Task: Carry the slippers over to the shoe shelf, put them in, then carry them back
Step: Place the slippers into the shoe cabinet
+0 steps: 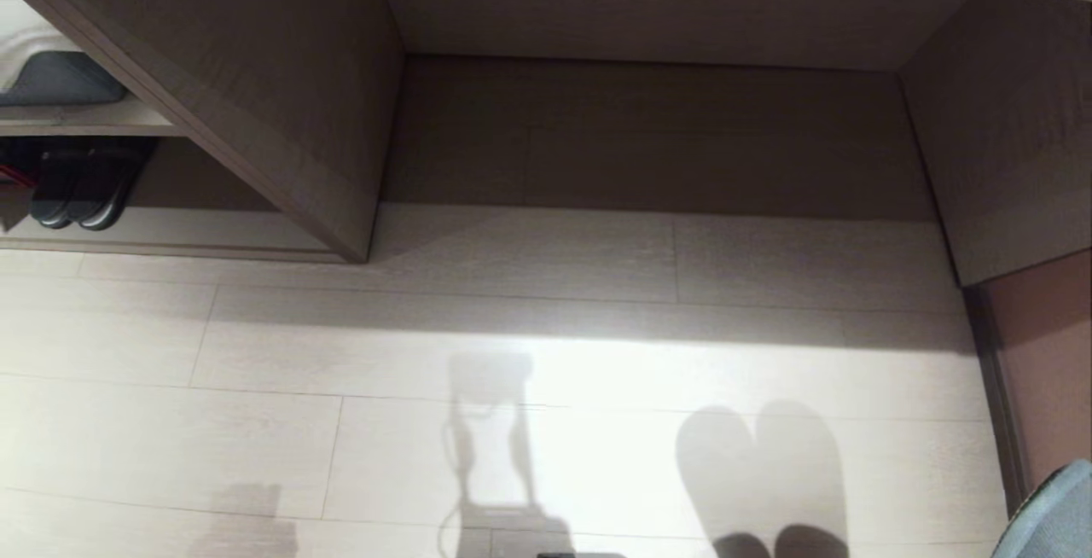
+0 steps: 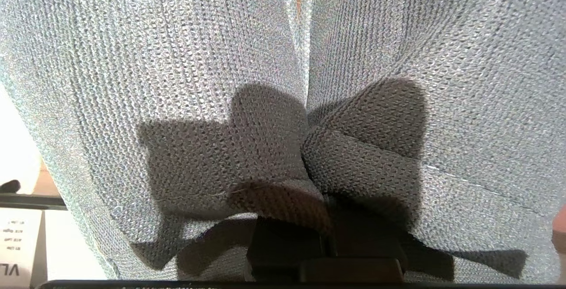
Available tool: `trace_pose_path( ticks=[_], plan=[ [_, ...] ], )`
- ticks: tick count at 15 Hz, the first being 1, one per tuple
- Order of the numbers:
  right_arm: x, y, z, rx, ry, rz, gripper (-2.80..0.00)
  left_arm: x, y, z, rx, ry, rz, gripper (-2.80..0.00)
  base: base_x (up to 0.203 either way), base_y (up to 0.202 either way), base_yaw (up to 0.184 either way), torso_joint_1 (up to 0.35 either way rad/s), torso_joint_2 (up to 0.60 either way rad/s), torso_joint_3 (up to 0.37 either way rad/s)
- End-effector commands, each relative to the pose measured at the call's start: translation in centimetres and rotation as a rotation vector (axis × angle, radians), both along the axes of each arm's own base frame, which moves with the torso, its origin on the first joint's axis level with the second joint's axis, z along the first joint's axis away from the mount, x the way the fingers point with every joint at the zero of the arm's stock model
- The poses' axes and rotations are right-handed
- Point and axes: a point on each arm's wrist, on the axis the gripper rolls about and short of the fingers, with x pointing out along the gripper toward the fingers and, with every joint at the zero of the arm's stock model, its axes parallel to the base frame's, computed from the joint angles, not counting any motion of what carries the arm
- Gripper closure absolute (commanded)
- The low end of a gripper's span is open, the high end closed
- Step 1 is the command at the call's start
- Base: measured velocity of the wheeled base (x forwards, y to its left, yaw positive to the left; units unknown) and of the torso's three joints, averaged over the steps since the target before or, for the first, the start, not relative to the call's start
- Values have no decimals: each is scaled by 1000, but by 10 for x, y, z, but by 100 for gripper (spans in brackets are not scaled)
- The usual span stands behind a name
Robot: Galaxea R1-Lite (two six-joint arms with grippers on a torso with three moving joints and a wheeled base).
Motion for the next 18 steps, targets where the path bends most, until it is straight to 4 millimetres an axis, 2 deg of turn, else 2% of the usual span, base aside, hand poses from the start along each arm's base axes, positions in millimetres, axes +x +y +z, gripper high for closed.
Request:
trace_pose_path(
  ticks=[1, 18],
  plan=[
    [0, 0, 0, -1, -1, 1, 0, 0, 0, 0, 0, 2, 0, 0, 0, 0, 0, 2, 2, 212],
    [0, 0, 0, -1, -1, 1, 0, 0, 0, 0, 0, 2, 0, 0, 0, 0, 0, 1, 2, 202]
  ],
)
